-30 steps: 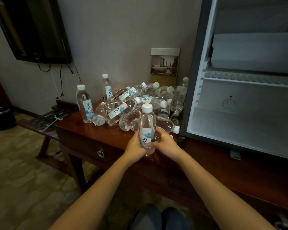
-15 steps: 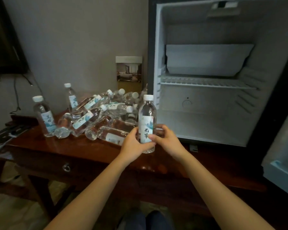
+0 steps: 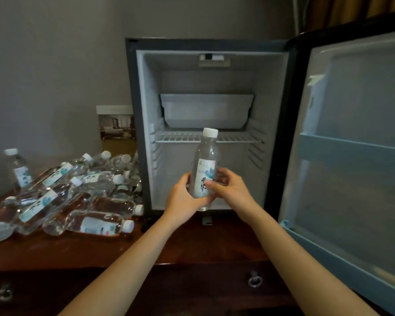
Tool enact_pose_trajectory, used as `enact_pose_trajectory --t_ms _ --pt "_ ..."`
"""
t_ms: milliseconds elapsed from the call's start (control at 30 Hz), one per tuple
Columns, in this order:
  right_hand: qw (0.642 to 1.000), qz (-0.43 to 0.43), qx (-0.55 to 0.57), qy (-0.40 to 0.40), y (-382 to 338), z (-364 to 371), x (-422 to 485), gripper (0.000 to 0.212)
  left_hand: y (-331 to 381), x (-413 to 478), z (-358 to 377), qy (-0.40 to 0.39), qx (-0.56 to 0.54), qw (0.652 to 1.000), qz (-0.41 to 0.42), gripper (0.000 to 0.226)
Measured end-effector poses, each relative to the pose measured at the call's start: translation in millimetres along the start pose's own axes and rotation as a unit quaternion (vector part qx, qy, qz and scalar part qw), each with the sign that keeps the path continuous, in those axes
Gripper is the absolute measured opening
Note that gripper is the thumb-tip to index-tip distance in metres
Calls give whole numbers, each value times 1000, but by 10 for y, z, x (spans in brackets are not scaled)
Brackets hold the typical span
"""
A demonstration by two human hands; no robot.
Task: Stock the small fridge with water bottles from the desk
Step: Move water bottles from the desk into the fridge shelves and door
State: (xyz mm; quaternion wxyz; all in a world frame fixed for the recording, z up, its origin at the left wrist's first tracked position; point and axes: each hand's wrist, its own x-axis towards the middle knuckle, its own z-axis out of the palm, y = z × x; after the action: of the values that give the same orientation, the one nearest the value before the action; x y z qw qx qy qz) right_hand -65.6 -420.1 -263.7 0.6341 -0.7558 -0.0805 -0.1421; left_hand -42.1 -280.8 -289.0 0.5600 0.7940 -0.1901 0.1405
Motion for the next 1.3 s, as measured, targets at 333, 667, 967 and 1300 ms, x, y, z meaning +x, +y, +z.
enact_pose_trajectory --t_ms 333,667,967,1300 --pt "981 -106 52 157 -752 -301 413 42 906 841 148 46 43 993 103 65" --pt "971 -32 -46 231 -676 -498 1109 42 920 1648 637 -15 104 993 48 45" --pt "957 17 -75 279 -639 -496 1570 42 832 2000 756 -44 80 994 58 37" --pt "950 -16 -90 299 -517 -485 1694 38 752 2279 873 -35 62 996 47 44"
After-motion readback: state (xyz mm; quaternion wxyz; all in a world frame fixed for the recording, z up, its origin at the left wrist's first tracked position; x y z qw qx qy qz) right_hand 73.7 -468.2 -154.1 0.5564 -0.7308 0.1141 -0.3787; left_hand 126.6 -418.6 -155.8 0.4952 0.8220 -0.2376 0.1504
